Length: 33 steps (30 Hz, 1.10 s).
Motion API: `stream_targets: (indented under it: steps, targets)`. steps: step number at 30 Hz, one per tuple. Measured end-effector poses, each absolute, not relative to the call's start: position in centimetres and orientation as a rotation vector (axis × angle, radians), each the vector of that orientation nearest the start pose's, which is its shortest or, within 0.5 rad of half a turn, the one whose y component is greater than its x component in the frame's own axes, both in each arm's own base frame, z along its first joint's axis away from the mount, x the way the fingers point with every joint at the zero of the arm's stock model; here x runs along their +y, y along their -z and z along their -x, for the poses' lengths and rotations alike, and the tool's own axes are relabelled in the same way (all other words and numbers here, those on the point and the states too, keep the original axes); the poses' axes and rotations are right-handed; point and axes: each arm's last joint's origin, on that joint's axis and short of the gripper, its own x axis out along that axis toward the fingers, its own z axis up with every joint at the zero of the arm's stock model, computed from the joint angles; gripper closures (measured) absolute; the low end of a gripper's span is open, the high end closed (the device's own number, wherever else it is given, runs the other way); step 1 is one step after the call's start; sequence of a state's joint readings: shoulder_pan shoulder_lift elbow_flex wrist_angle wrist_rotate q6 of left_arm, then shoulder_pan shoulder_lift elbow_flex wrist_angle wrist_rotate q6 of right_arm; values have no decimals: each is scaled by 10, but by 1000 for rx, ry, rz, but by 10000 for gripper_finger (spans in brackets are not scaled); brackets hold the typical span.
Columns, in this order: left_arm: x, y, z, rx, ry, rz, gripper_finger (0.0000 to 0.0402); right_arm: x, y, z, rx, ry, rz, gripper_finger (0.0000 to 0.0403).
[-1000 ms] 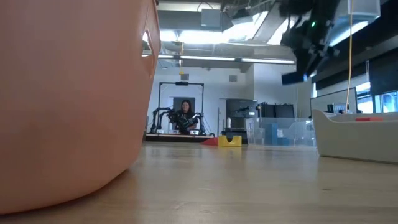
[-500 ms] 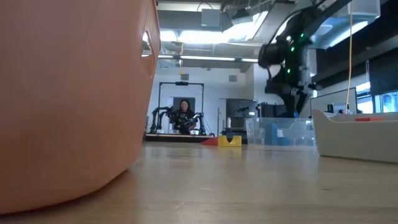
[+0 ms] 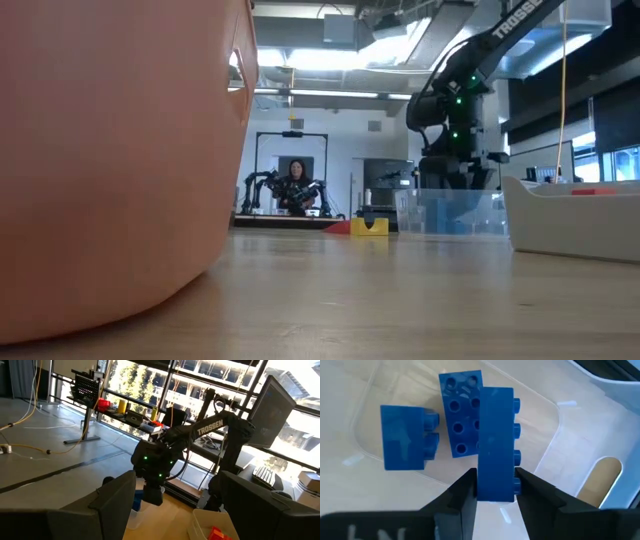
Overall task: Sort & place blocks by color
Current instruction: Put the blue game piece into the transparent bin, then put the middle yellow block into the orange bin
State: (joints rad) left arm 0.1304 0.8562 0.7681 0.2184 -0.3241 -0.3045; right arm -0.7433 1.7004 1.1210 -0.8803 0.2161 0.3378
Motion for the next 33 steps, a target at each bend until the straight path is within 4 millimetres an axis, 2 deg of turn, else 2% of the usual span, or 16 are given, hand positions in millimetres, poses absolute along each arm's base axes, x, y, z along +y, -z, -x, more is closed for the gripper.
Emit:
stream_targets:
  steps: [5,11,16,19,25,29,33]
  targets:
    - [34,-353,-188,-198,-431,311,123,-207,-188,-217,1344,1017,-654,270]
    - [34,-353,-188,-198,-431,311,123,-207,-199,-212,1317,969,-634,270]
    - [34,-353,-188,-198,-431,311,123,-205,-214,-207,1263,949,-621,269]
    - [34,-353,-188,-198,-431,311,123,-202,-230,-205,1162,928,-610,269]
    - [33,-353,-188,-188,-403,309,123,-180,-277,-212,860,645,-559,269]
    - [29,-352,-190,-152,-265,284,123,-160,-305,-212,690,390,-565,269]
    - [24,-355,-186,-143,-82,286,123,-137,-324,-208,607,180,-568,269]
